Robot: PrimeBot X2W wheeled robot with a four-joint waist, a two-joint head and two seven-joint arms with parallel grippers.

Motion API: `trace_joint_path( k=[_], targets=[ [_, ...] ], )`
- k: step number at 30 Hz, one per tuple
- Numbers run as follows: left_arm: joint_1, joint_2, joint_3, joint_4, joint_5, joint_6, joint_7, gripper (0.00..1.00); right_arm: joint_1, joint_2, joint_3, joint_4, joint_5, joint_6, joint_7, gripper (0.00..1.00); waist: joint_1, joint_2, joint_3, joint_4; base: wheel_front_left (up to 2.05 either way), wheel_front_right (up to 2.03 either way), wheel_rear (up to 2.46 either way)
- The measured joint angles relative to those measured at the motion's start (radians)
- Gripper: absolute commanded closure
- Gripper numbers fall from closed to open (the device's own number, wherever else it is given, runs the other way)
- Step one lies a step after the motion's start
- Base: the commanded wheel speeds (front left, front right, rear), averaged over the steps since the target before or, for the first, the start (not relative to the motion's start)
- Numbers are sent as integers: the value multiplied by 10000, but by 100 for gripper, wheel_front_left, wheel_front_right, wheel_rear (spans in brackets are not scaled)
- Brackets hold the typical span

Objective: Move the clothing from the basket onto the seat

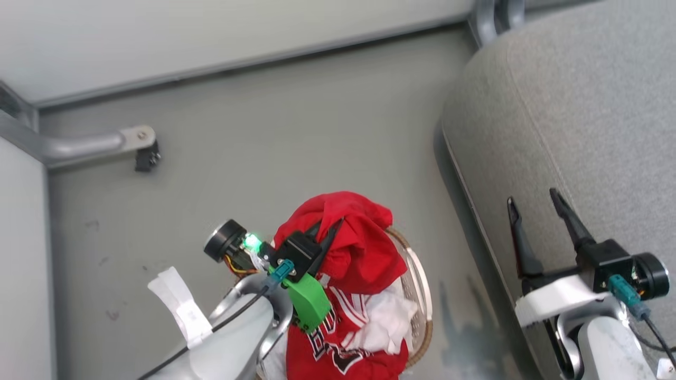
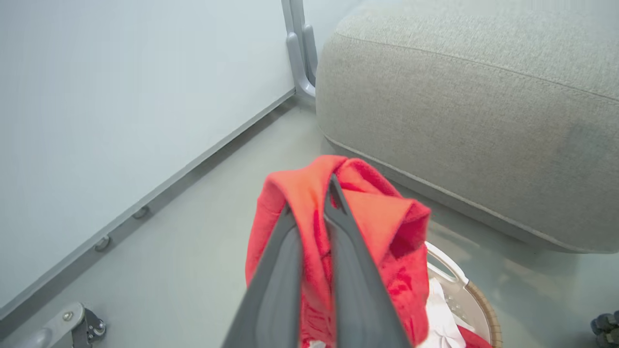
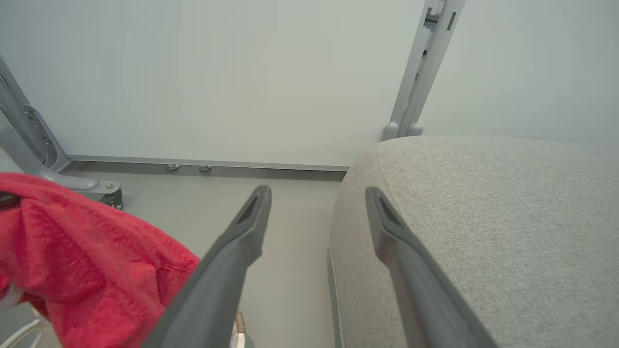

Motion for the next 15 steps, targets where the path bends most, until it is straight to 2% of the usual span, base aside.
trace_joint_path(
  k=[5,15],
  targets=[
    [-326,491,-6,-546,194,-113,4,100,514,0,94,144,-4,0,0,0,0,0,-978,212,0,0,0],
    [-1703,1488,-58,-1998,161,-412,859,100,1009,-4,510,226,-13,0,0,0,0,0,-2628,449,0,0,0]
  ],
)
